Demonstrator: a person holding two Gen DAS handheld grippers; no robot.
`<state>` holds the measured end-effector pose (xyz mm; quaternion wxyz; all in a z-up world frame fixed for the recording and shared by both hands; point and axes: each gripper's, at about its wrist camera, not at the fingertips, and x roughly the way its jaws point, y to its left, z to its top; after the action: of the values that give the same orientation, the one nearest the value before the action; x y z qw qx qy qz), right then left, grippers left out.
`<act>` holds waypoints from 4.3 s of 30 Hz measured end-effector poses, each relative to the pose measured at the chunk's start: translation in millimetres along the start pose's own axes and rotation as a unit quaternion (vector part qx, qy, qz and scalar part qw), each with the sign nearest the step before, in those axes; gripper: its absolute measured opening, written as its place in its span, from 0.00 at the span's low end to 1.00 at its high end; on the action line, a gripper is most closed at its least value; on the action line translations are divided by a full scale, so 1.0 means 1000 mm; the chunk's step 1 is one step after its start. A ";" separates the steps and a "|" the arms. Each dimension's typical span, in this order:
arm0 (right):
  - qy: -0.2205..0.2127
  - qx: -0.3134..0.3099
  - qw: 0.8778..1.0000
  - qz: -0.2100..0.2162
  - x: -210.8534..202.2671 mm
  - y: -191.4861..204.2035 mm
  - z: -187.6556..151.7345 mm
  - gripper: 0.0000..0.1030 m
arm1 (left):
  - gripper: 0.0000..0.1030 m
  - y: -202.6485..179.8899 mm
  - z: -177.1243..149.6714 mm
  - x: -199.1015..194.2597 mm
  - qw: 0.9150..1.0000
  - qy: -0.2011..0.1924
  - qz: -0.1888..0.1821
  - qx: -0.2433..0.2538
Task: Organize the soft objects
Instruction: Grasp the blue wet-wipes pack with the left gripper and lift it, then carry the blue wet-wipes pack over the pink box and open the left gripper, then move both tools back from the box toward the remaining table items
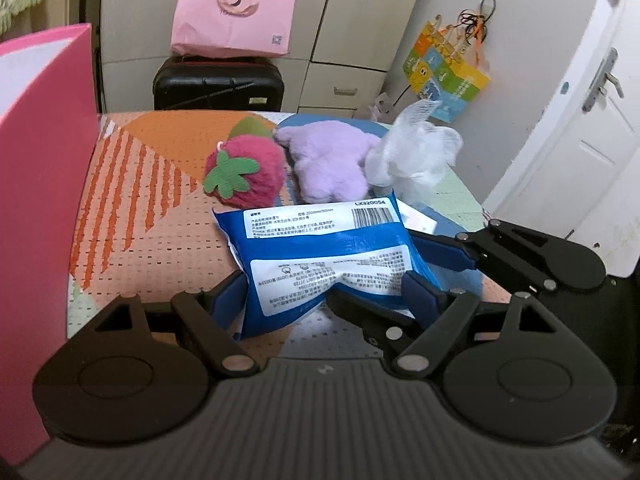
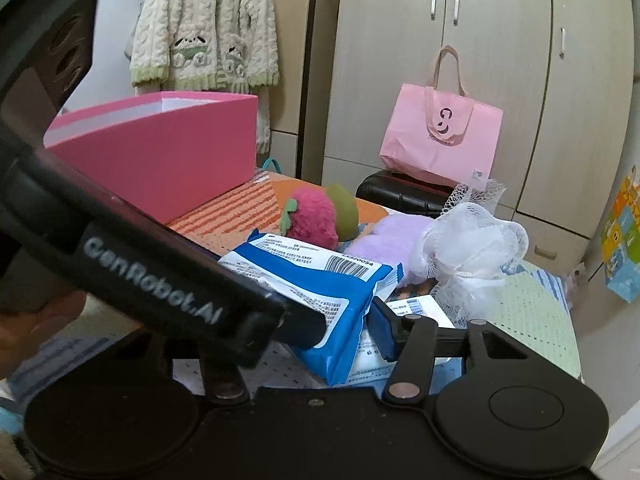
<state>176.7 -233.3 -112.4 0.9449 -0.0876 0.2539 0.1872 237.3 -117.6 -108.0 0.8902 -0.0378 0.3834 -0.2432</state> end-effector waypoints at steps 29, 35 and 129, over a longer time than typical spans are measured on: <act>-0.039 -0.040 0.998 -0.010 -0.123 0.068 0.010 0.62 | 0.83 -0.037 -0.046 -0.134 0.998 -0.032 -0.038 0.033; -0.029 -0.048 0.998 0.009 -0.143 0.092 0.016 0.64 | 0.83 -0.025 -0.056 -0.164 0.999 -0.005 -0.050 0.005; 0.021 -0.065 0.988 0.136 -0.072 0.150 0.145 0.69 | 0.83 0.093 -0.005 -0.296 0.995 -0.067 0.078 0.001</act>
<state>124.1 -80.4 38.5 0.8972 -0.1174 0.2709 0.3284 97.5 101.5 61.2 0.9302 -0.0232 0.3240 -0.1706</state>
